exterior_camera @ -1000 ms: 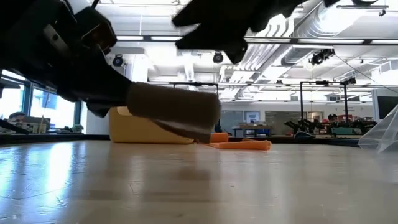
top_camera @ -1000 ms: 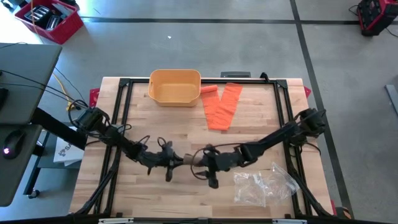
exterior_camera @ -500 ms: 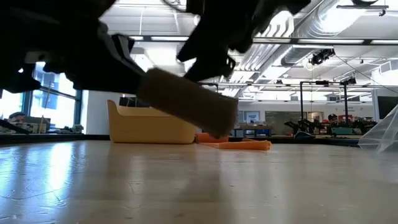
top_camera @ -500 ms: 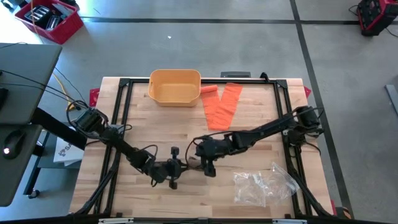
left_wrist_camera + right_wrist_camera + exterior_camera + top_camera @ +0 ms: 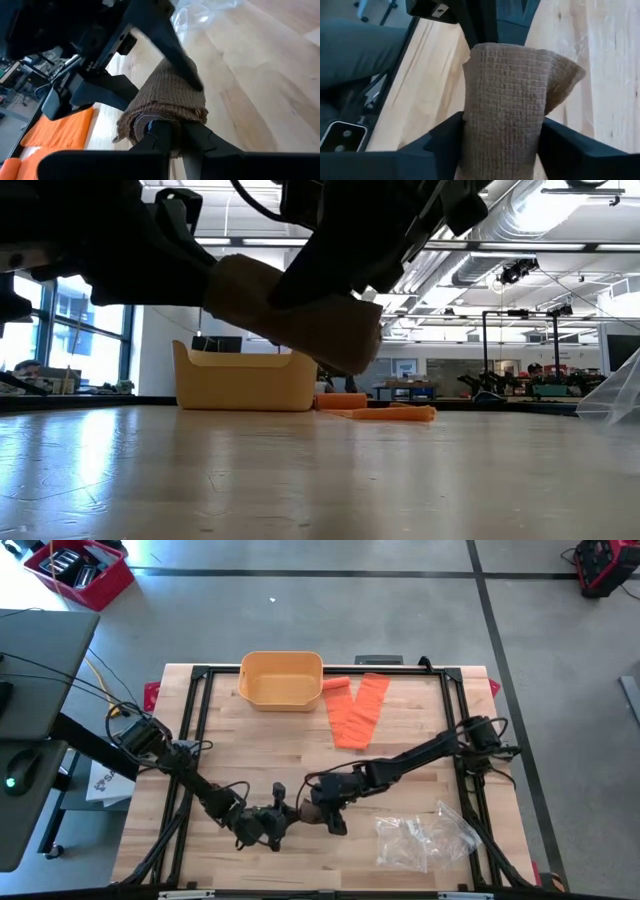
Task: Roll bandage
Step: Roll the brown bandage
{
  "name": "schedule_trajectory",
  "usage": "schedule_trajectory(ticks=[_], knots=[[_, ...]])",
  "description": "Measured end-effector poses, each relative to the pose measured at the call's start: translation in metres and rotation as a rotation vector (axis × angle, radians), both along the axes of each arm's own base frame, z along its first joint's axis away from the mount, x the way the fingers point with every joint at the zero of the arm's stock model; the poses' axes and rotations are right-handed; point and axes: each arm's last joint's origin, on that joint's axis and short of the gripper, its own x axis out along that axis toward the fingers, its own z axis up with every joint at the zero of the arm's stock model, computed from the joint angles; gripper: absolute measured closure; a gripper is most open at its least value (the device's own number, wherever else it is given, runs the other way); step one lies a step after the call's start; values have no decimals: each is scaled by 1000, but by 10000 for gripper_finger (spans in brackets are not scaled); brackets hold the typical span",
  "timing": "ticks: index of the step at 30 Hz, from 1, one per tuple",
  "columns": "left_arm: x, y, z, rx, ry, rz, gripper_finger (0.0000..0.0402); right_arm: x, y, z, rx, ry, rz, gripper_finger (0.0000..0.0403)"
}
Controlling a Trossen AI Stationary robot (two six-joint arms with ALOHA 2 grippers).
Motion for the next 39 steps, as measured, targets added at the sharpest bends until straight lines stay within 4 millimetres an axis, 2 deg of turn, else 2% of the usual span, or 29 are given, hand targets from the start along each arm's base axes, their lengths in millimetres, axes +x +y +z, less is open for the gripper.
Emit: schedule_trajectory(ticks=[5,8,11,15,20,30,34,39], knots=[[0,-1,1,-16,1,-24,382,2,-7,0,50,16,25,260],[0,-2,0,-45,14,-62,383,3,-15,1,99,35,32,280],[0,-3,1,-71,8,-57,382,5,-24,2,177,56,43,280],[-3,-5,1,-52,-6,-26,382,7,-31,2,217,73,11,257],[-4,-6,1,-51,-11,-17,382,7,-26,3,207,56,21,229],[-9,-12,12,-44,-39,-60,382,8,-15,6,221,20,45,225],[-10,-11,17,-51,-49,-61,382,9,-10,9,202,-33,87,243],[-11,-11,20,-59,-60,-59,382,9,-7,10,212,-52,107,295]])
